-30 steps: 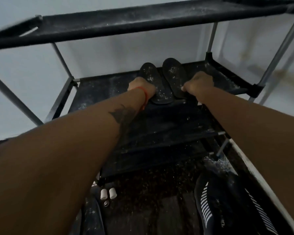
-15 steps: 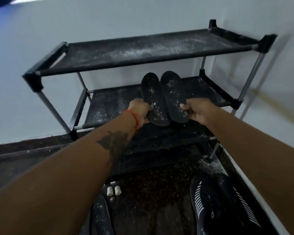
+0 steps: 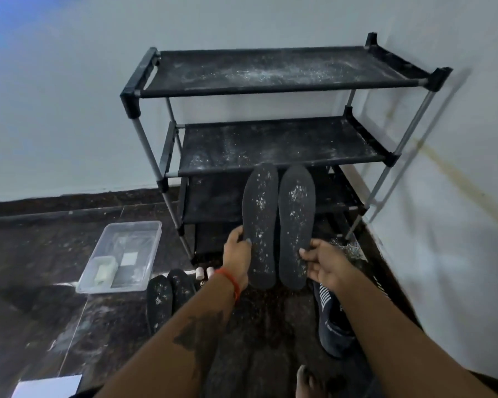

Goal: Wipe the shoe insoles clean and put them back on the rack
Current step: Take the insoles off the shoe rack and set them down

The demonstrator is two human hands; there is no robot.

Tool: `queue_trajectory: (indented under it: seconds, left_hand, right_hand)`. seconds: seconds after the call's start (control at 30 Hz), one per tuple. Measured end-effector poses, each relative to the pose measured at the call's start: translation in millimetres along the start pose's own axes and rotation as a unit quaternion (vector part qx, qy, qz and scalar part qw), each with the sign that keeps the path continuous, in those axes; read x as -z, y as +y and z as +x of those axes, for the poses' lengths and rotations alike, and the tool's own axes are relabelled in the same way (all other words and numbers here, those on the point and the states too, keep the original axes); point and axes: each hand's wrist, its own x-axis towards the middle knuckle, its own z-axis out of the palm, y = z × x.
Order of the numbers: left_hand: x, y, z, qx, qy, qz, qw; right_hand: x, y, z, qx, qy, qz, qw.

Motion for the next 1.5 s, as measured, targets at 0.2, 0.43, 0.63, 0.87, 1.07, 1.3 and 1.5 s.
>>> queue_trajectory:
  seconds: [0.2, 0.43, 0.63, 0.87, 1.07, 1.3, 1.5]
  left_hand:
    - [33, -94, 44, 0.092, 0.025, -0.015, 0.995]
    - [43, -185, 97, 0.167, 0.057, -0.029, 0.984]
    - [46, -232, 120, 0.199, 0.11, 0.061, 0.972]
    - [50, -243, 125, 0.238, 0.128, 0.105, 0.957]
    - [58, -217, 110, 0.181, 0.093, 0.277, 0.939]
    - [95, -153, 90, -0.046, 0.112, 0.39, 0.913]
    - [204, -76, 129, -0.147, 0.175, 0.51, 0.829]
  right_hand:
    - [11, 76, 62, -0.065, 0.04, -0.043, 0.996]
    - [26, 143, 134, -0.122, 0.075, -0.059, 0.988]
    - [33, 180, 166, -0.153, 0.112, -0.086, 0.978]
    - [28, 202, 163, -0.111, 0.171, -0.201, 0.958]
    - [12, 187, 135, -0.009, 0.172, -0.402, 0.899]
    - [-72, 167, 116, 0.134, 0.115, -0.394, 0.902]
    - [-203, 161, 116, 0.239, 0.018, -0.361, 0.901]
